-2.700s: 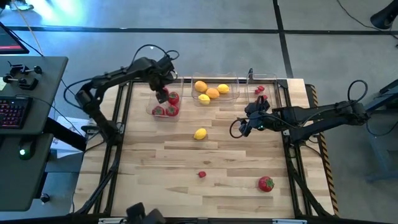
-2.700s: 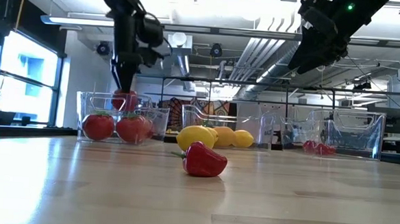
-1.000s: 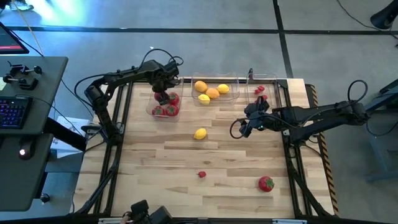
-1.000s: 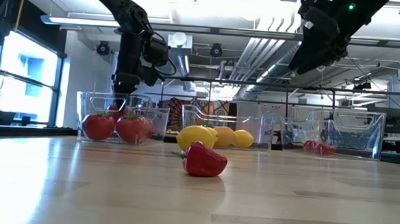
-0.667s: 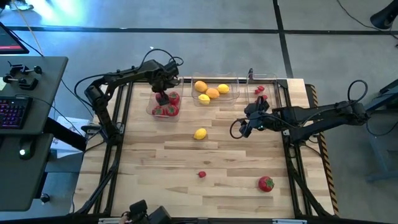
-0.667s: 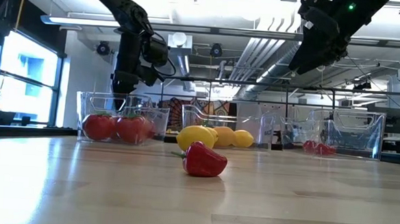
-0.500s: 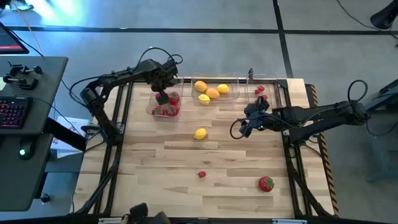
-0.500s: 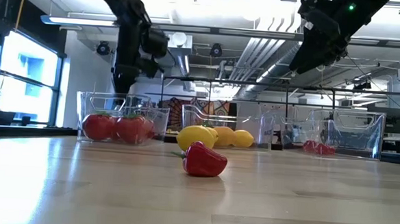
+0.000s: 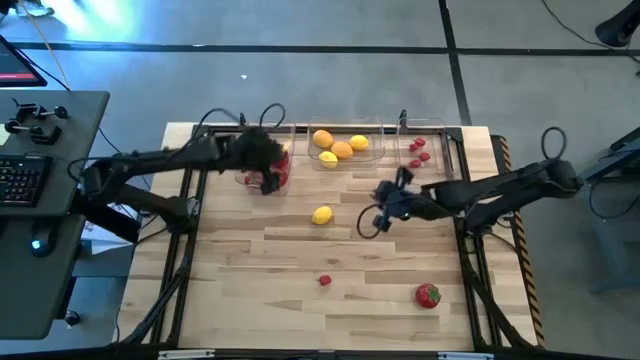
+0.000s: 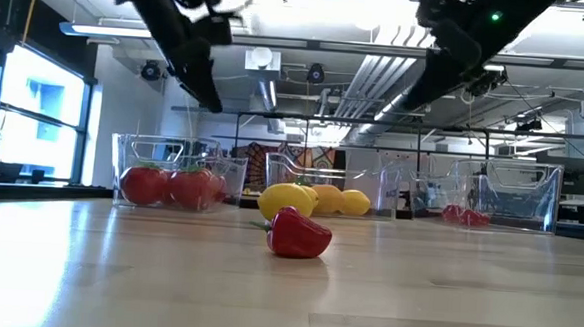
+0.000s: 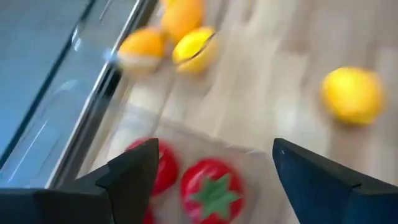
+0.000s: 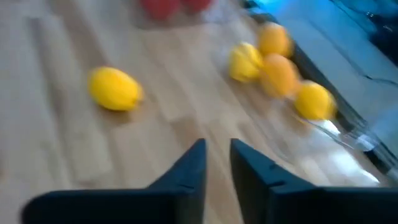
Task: Sort produce into baskets
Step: Put the red chili into the right transparent bin
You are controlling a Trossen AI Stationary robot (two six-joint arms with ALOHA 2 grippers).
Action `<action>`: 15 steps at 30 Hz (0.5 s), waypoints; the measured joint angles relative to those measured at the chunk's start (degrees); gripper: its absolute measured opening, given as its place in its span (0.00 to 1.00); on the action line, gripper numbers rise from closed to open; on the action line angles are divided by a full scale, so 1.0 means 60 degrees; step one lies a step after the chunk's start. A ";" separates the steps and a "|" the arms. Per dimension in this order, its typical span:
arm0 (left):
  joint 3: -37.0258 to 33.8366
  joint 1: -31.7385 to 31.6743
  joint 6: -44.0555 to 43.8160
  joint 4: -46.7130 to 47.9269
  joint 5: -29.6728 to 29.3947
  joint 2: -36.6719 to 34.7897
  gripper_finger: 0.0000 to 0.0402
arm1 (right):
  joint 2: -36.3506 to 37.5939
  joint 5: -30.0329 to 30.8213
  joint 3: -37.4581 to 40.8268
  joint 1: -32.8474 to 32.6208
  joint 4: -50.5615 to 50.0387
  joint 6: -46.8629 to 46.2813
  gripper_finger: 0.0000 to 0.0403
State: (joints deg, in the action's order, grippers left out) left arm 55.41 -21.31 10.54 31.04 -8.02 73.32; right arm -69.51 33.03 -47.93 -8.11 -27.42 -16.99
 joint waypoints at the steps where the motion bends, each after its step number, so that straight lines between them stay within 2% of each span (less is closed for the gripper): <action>1: -0.0338 0.0289 -0.0033 -0.0415 -0.0002 -0.0290 0.74 | -0.0214 -0.0100 0.0002 -0.0121 0.0371 0.0108 0.10; 4: -0.1282 0.1140 -0.0157 -0.1464 0.0008 -0.1093 0.72 | -0.0809 -0.0434 0.0000 -0.0521 0.1482 0.0256 0.04; 7: -0.2213 0.1881 -0.0278 -0.2502 0.0005 -0.1802 0.71 | -0.1351 -0.1004 -0.0001 -0.0988 0.2300 -0.0069 0.05; 10: -0.2971 0.2483 -0.0573 -0.3442 -0.0002 -0.2405 0.70 | -0.1957 -0.1339 -0.0002 -0.1494 0.3215 -0.0354 0.13; 15: -0.3814 0.3320 -0.0741 -0.4807 0.0144 -0.3038 0.70 | -0.3153 -0.1444 -0.0002 -0.2217 0.4541 -0.0372 0.32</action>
State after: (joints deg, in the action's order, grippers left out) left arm 32.53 -1.38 6.10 2.20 -7.15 55.09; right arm -88.43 24.37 -47.94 -21.42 -0.17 -19.22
